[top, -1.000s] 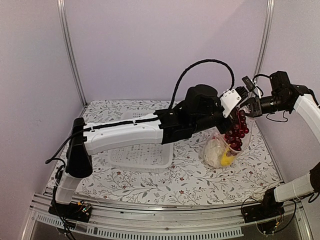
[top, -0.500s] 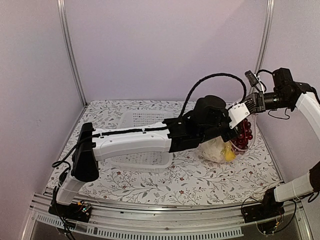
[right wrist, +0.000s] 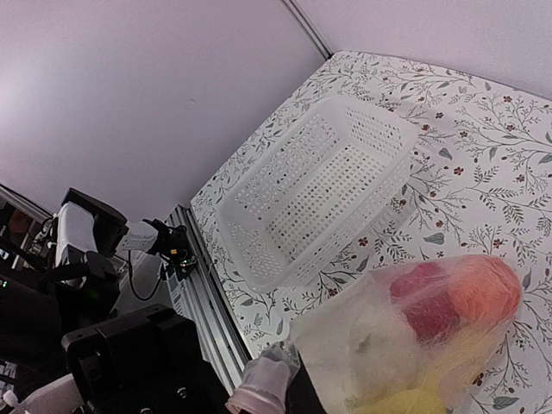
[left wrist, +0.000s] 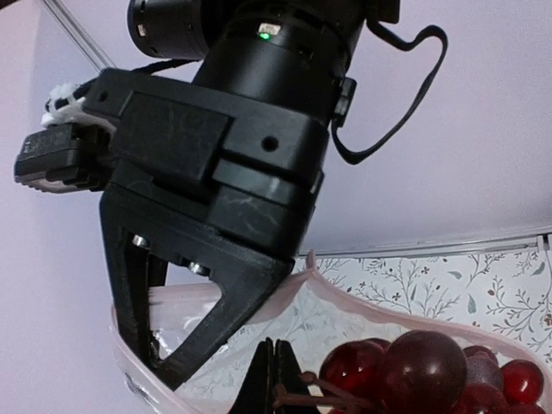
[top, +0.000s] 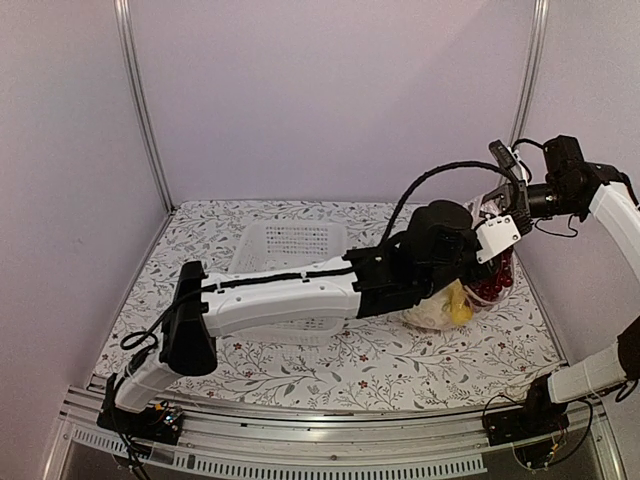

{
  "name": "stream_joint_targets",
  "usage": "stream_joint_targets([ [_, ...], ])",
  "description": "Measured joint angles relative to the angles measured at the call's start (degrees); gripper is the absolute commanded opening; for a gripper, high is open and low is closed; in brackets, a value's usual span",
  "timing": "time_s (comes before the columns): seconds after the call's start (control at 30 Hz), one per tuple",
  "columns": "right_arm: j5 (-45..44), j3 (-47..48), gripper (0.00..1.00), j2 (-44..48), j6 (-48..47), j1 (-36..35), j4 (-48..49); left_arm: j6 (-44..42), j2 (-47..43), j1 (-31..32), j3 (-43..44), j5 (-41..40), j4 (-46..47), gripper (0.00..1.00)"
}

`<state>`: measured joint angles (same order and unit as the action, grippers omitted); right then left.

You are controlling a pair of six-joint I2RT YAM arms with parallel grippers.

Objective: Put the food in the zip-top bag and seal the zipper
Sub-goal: Place the fake fruit in the zipper food storage bag, then adjust the fake fruit in the zipper food storage bag.

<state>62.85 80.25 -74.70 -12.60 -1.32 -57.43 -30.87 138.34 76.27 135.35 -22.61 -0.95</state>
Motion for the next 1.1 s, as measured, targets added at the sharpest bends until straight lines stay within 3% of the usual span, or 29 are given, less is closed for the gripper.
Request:
stream_joint_targets([
  [0.17,0.00,-0.11,0.00,0.52,0.00,0.00,-0.02,-2.03,2.82,-0.61,1.66,-5.51,1.40,0.03],
  [0.27,-0.02,-0.11,0.00,0.96,0.00,0.00,0.00,-2.86,3.10,-0.94,1.31,-7.34,0.90,0.25],
  [0.6,-0.59,-0.20,0.00,1.05,0.26,0.09,0.52,0.00,-6.54,0.24,-14.82,-8.50,4.02,0.67],
  [1.0,-0.61,-1.16,0.00,1.01,1.07,0.22,0.92,13.27,-22.99,-0.94,-31.04,-8.98,7.91,0.66],
  [1.1,-0.59,-1.16,0.00,1.01,1.09,0.22,0.96,17.88,-26.67,-1.07,-39.45,-6.71,8.44,0.65],
])
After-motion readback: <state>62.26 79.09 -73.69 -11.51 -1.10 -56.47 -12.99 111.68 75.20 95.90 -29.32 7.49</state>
